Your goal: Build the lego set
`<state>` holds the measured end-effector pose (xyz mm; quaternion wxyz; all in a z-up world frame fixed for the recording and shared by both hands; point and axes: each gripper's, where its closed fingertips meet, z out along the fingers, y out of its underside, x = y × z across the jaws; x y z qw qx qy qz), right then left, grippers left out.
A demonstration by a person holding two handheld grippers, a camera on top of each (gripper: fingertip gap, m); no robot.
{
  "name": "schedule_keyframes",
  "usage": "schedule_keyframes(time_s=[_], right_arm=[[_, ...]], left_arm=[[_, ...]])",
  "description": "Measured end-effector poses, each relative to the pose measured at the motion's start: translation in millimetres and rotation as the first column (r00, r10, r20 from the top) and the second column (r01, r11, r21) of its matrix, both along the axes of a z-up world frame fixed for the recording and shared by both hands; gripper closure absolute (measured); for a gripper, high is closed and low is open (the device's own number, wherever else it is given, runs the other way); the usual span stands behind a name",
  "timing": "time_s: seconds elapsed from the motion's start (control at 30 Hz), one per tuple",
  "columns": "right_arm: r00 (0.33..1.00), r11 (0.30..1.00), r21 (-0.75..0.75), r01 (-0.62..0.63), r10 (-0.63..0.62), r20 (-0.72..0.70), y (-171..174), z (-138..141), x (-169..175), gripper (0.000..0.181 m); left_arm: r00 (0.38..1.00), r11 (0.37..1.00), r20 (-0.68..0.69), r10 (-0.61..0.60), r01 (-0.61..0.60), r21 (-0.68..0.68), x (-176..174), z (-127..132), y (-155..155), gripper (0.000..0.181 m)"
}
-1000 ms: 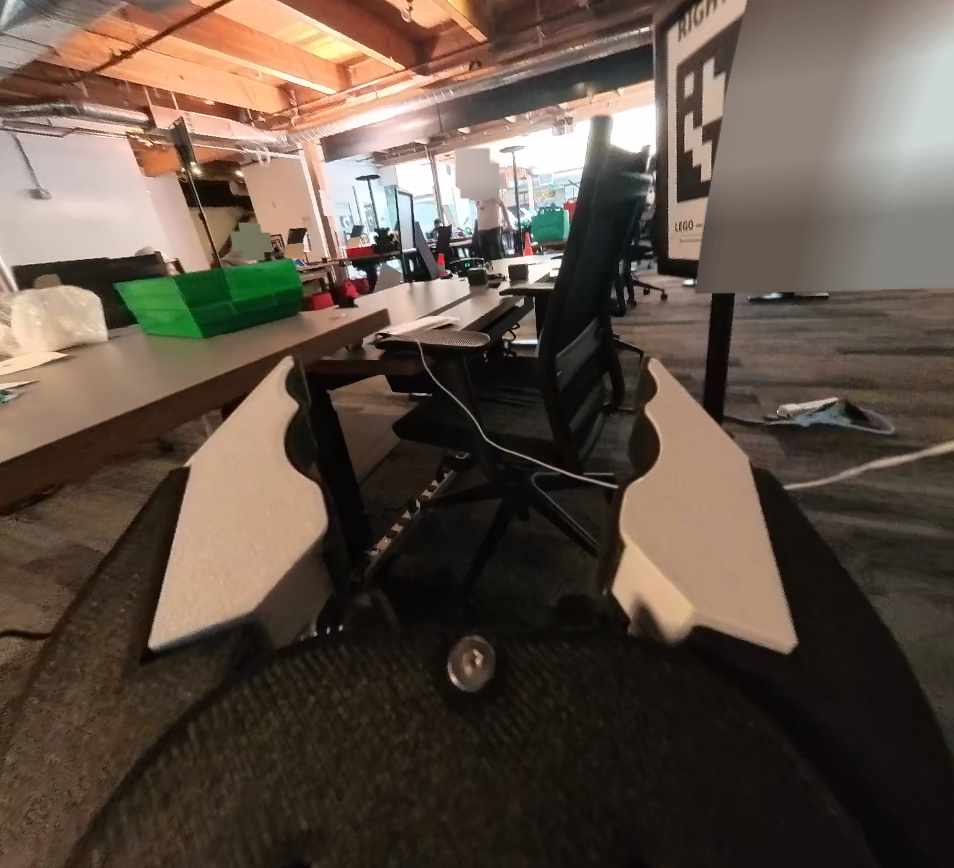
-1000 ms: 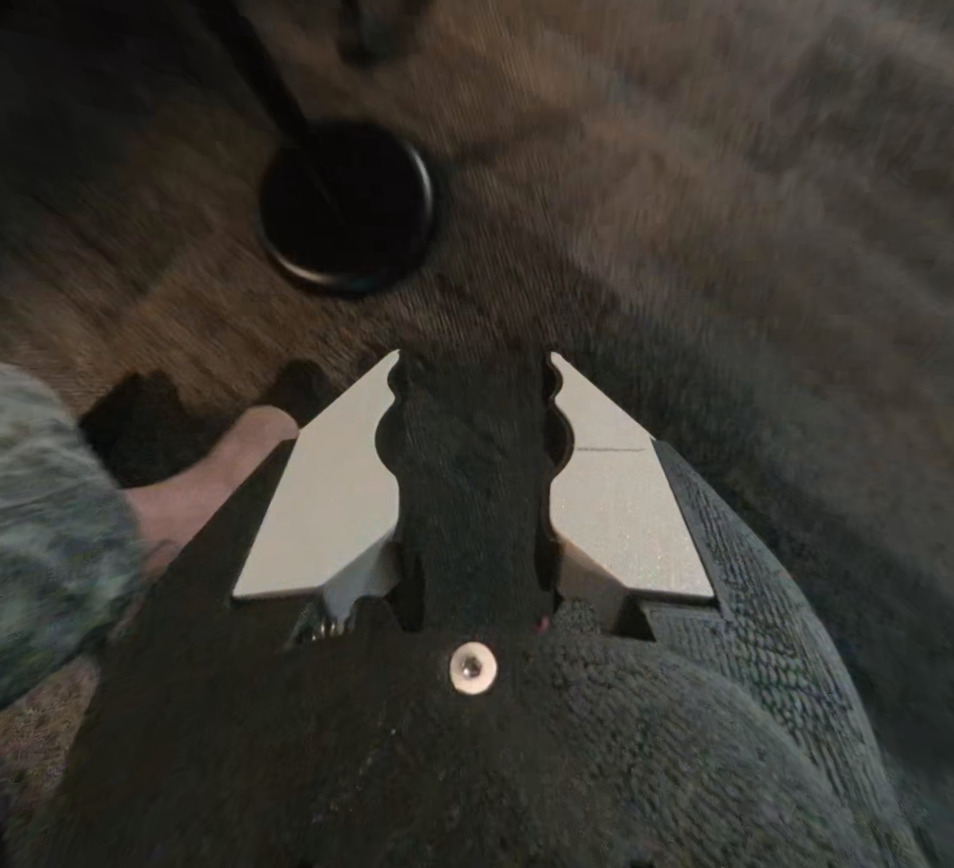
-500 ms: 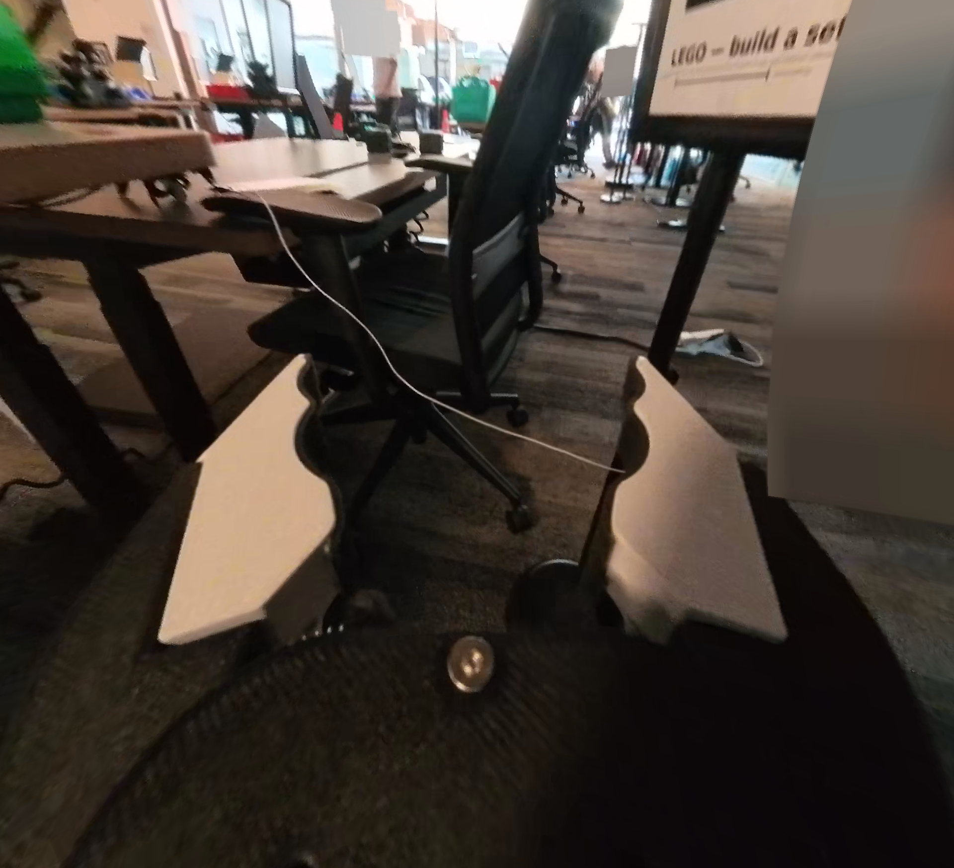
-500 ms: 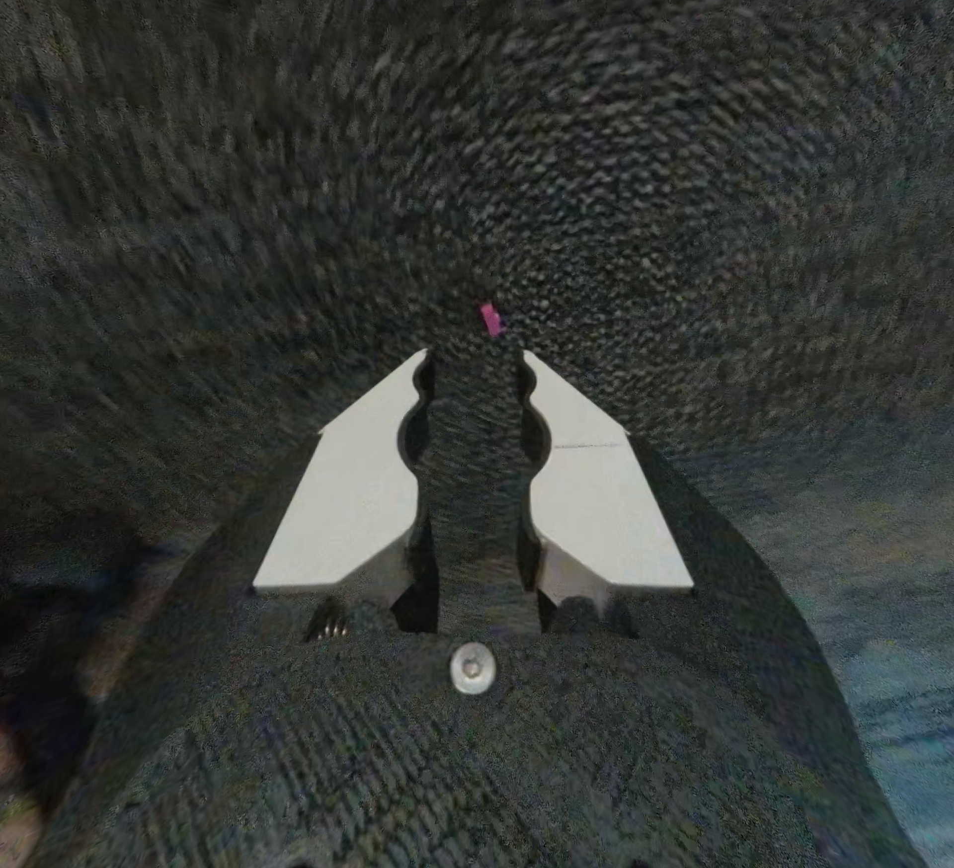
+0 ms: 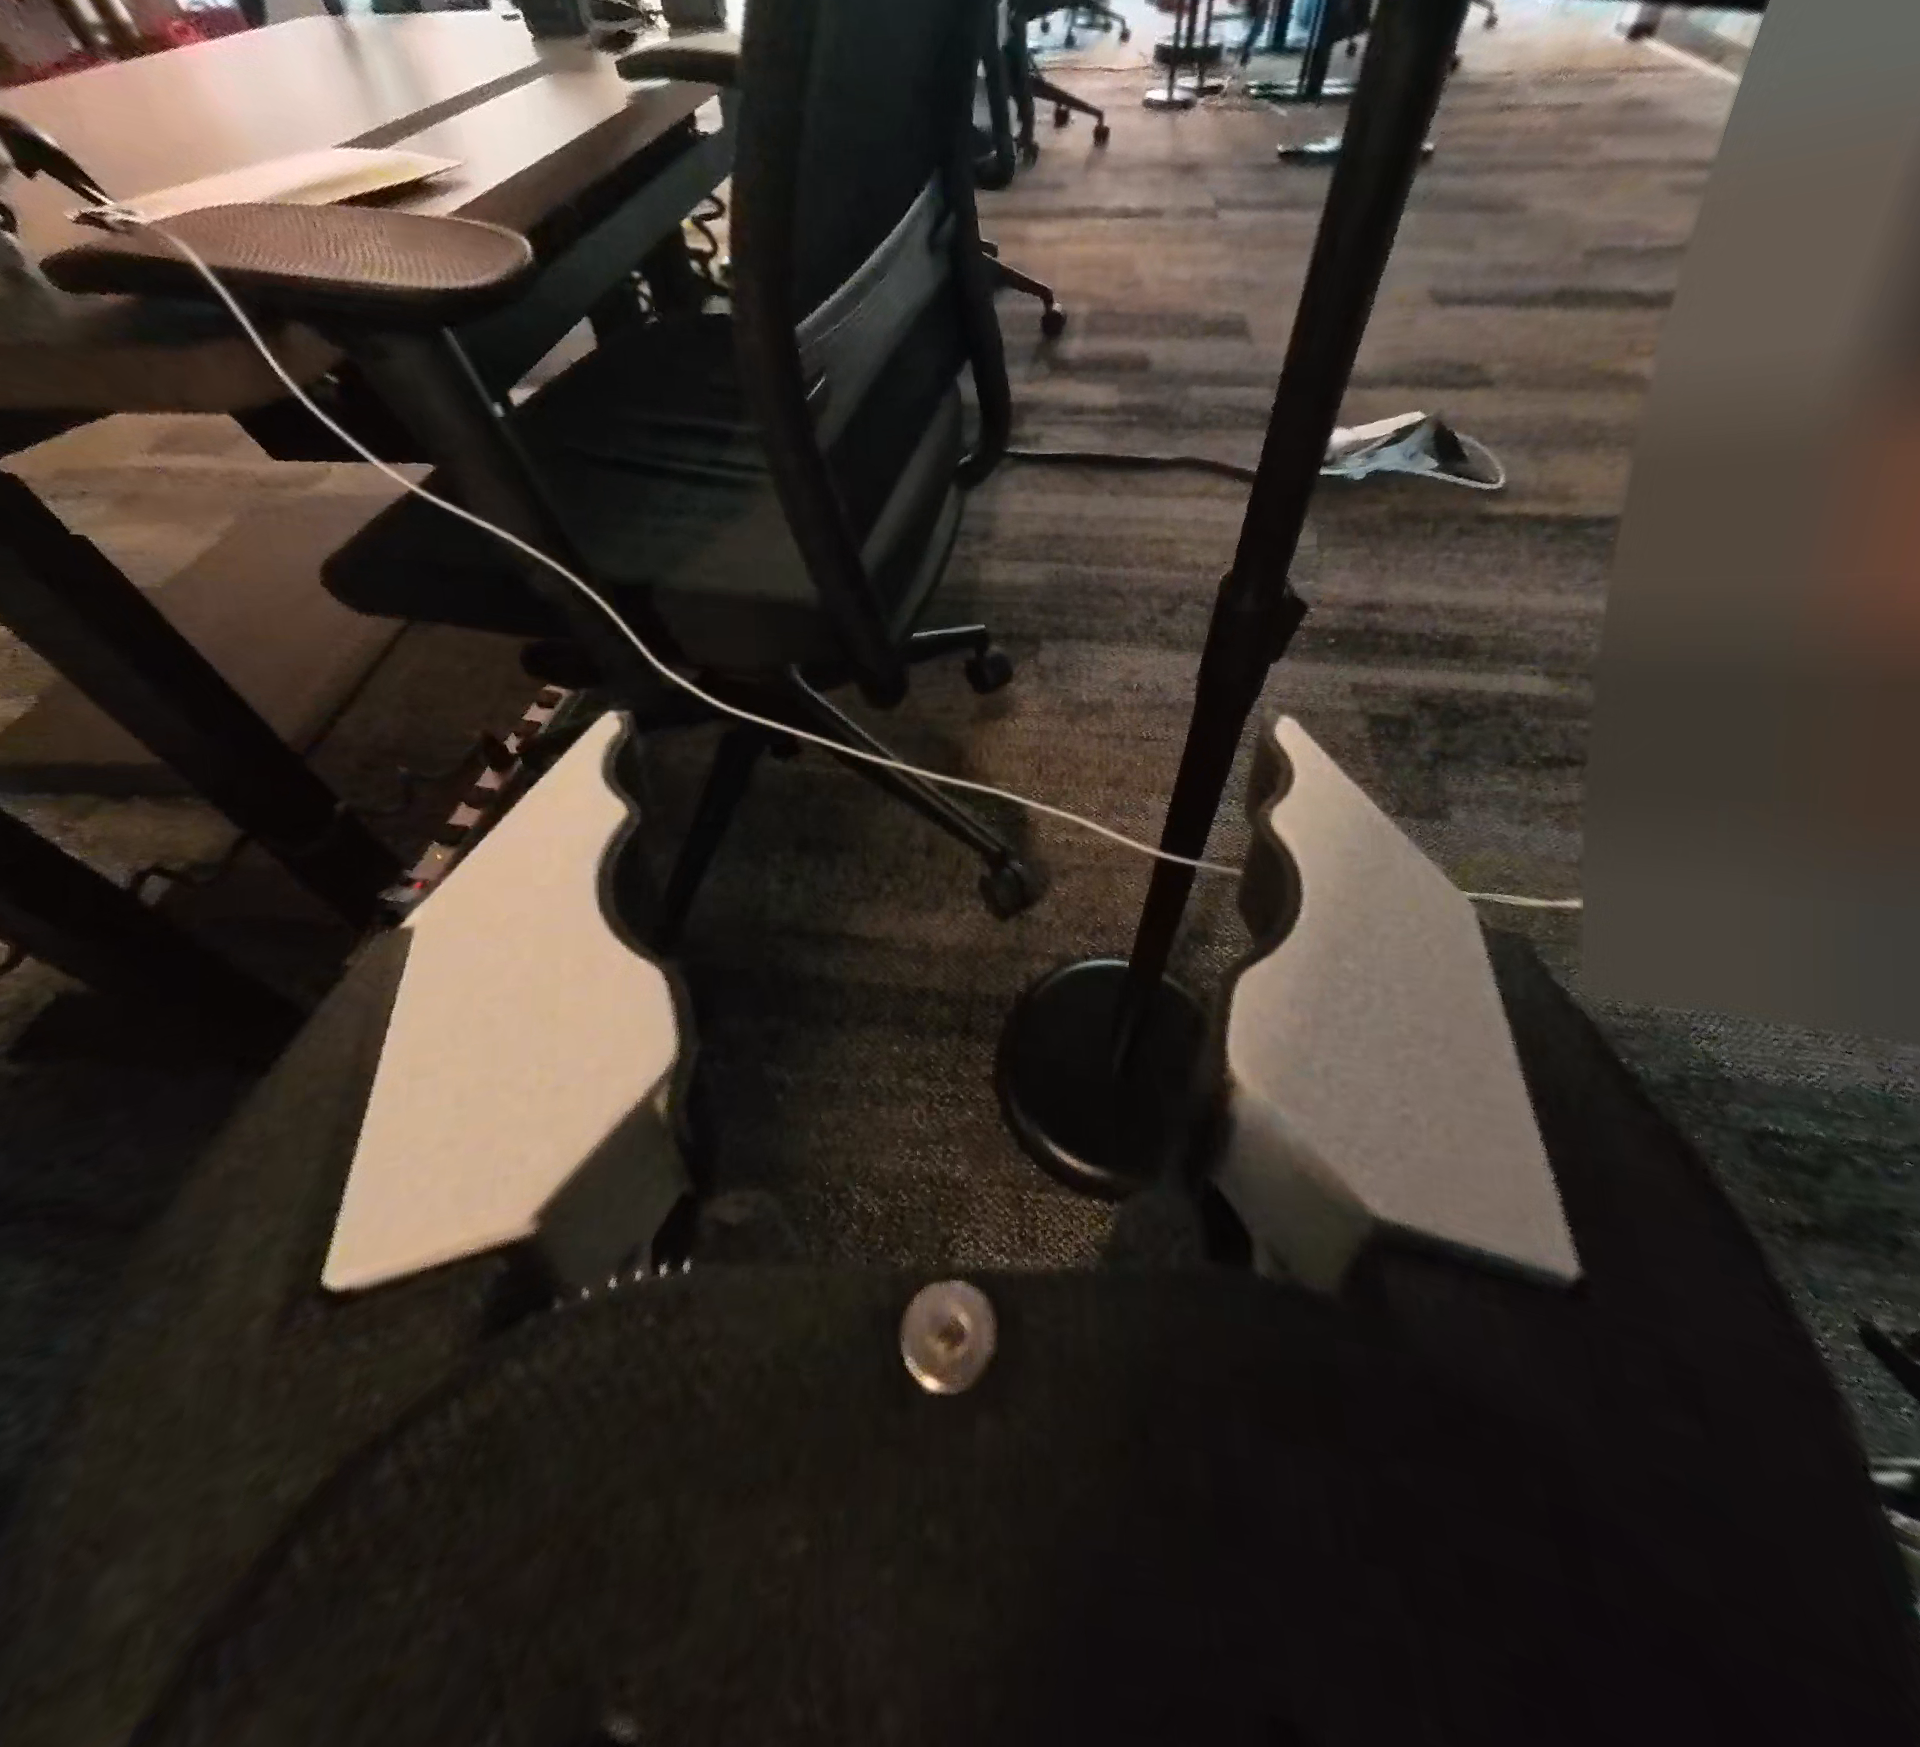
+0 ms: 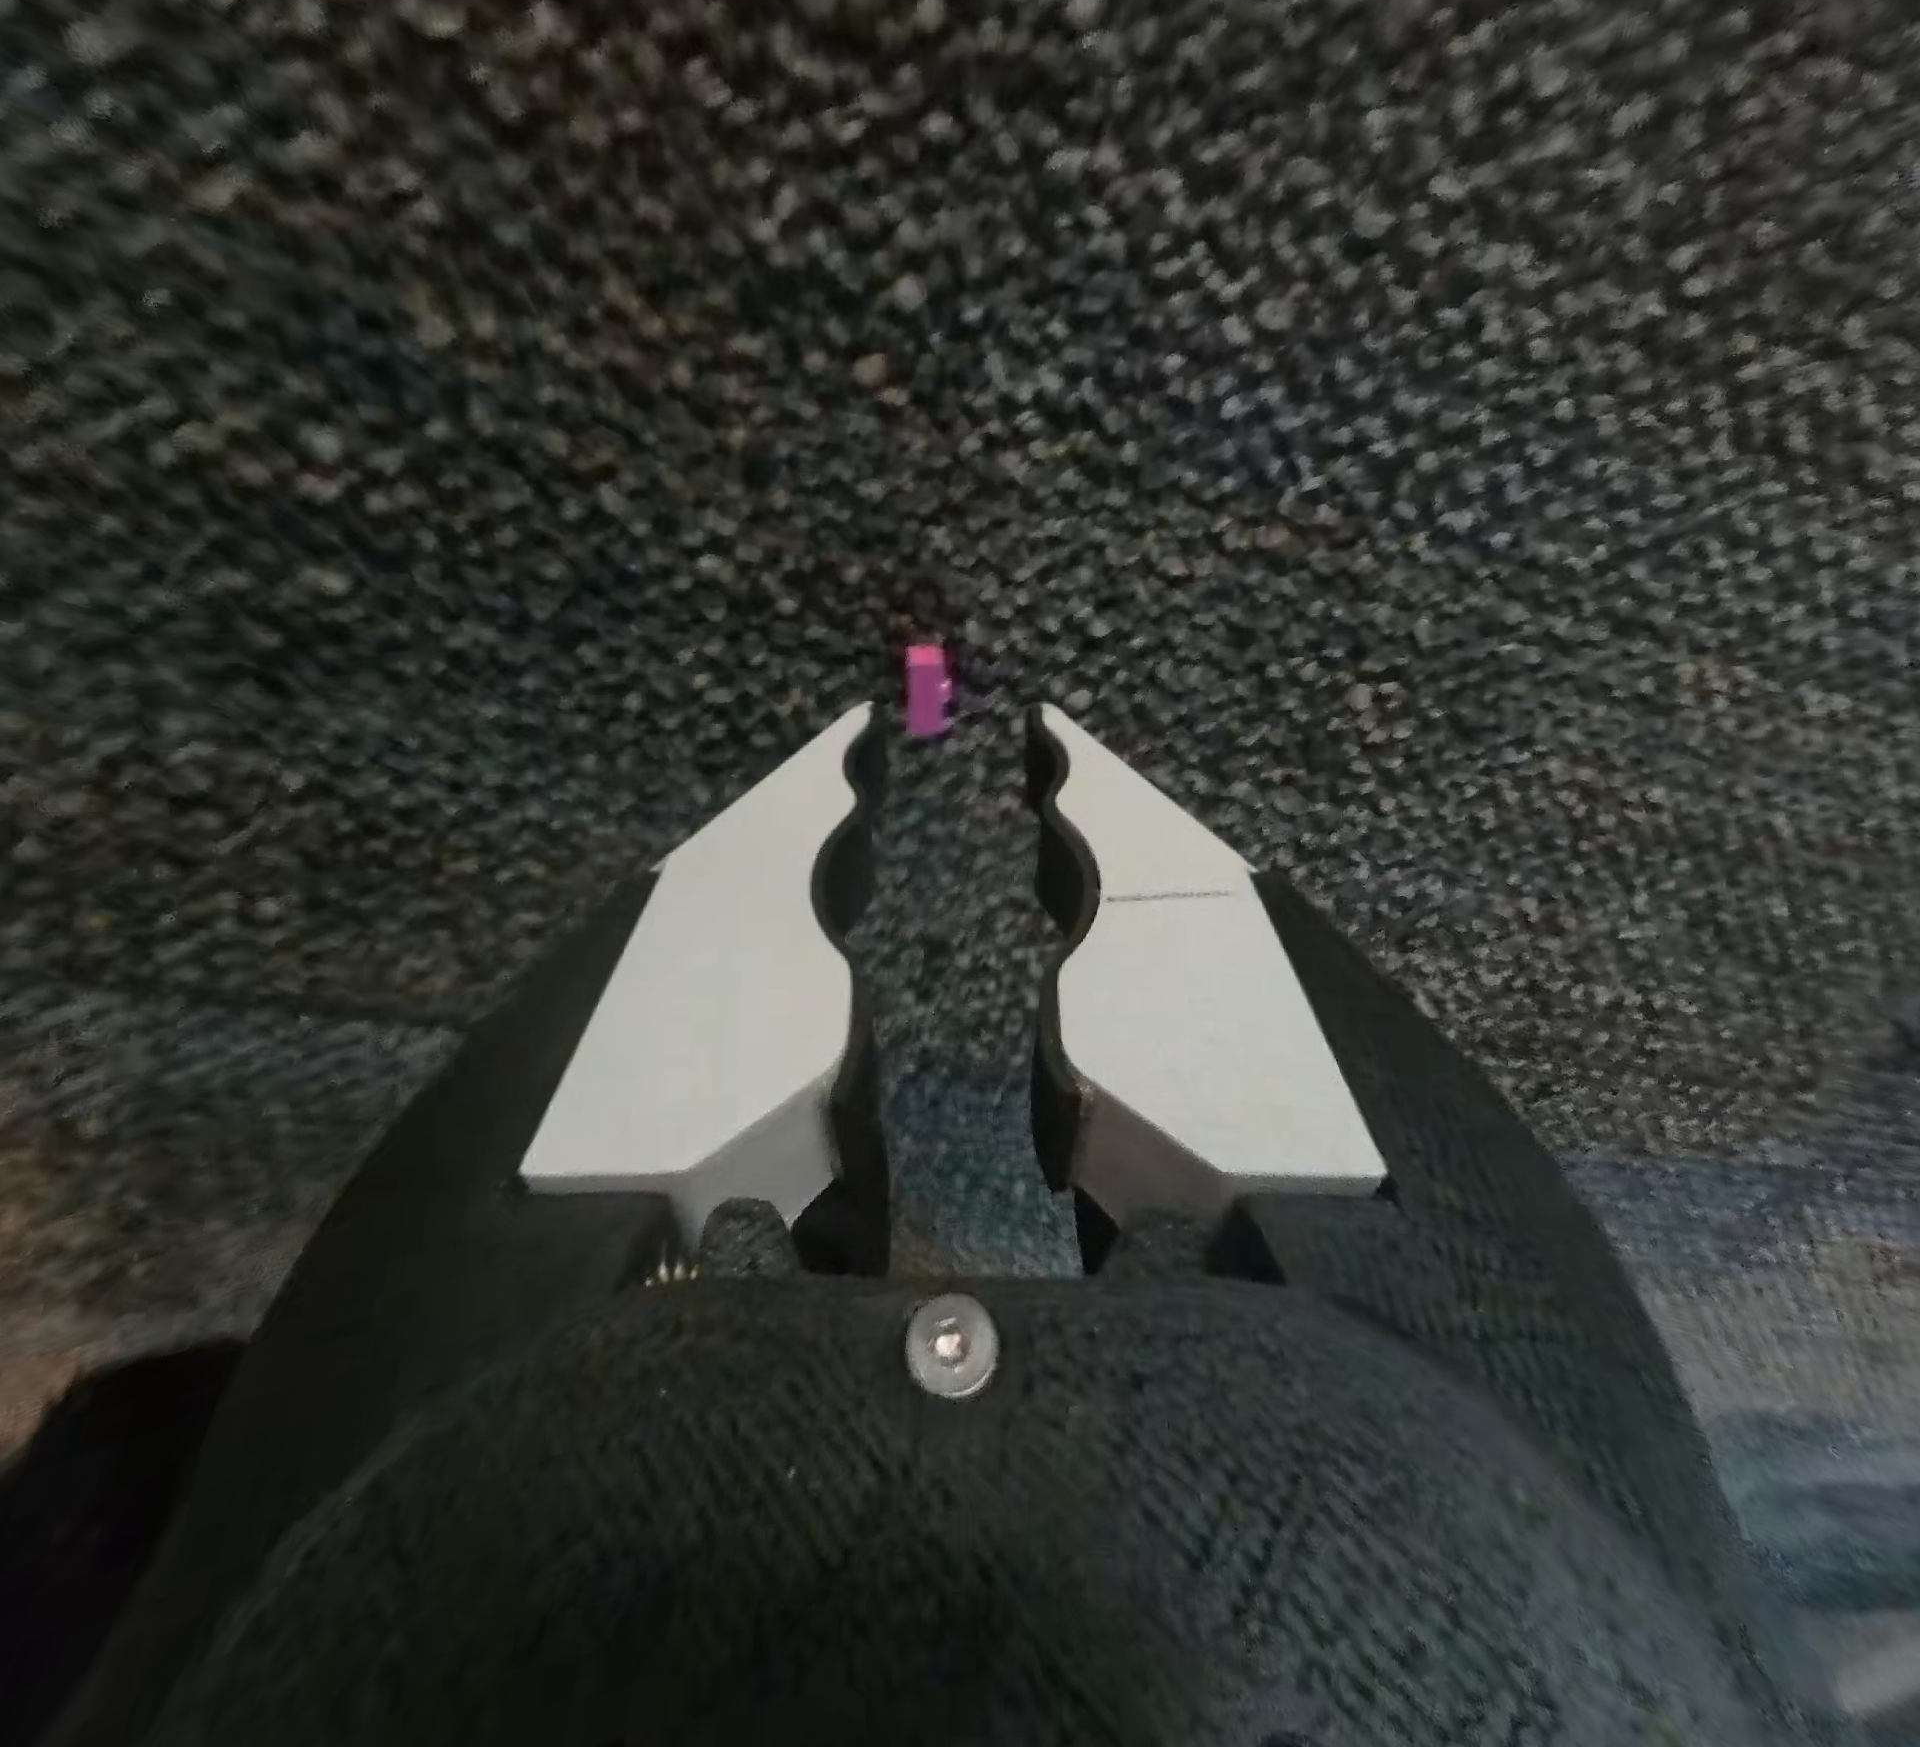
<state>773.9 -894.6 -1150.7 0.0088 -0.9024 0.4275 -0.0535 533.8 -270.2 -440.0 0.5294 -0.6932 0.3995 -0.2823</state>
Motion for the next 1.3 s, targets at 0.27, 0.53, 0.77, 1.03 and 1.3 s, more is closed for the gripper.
schedule_keyframes(time_s=[0.27, 0.53, 0.77, 1.03, 1.3], right_arm=[[0.996, 0.999, 0.029, 0.027, -0.024, -0.085, 2.5, -15.6, -9.7, 0.161], [0.994, 0.998, -0.017, -0.063, 0.061, -0.093, 6.5, -14.8, -11.6, 0.175], [0.996, 1.0, 0.022, 0.007, -0.009, 0.092, 54.5, 43.1, -11.8, 0.174], [0.87, 0.94, 0.341, -0.004, -0.165, 0.465, 211.9, 243.0, 74.4, 0.174], [0.478, 0.524, 0.74, -0.422, -0.565, 0.673, 339.2, 666.1, 89.3, 0.175]], left_arm=[[1.0, 0.999, -0.02, -0.024, 0.023, -0.043, 18.1, -15.1, -10.7, 0.068], [0.999, 0.998, -0.038, -0.037, 0.035, -0.053, 18.2, -16.9, -17.9, 0.069], [0.999, 0.998, 0.041, 0.032, -0.034, 0.056, -33.2, 32.8, -28.0, 0.071], [0.934, 0.971, 0.323, 0.151, -0.202, 0.128, -128.9, 132.9, -51.1, 0.065], [0.842, 0.905, 0.501, 0.199, -0.354, 0.236, -257.2, 225.8, -96.7, 0.069]])
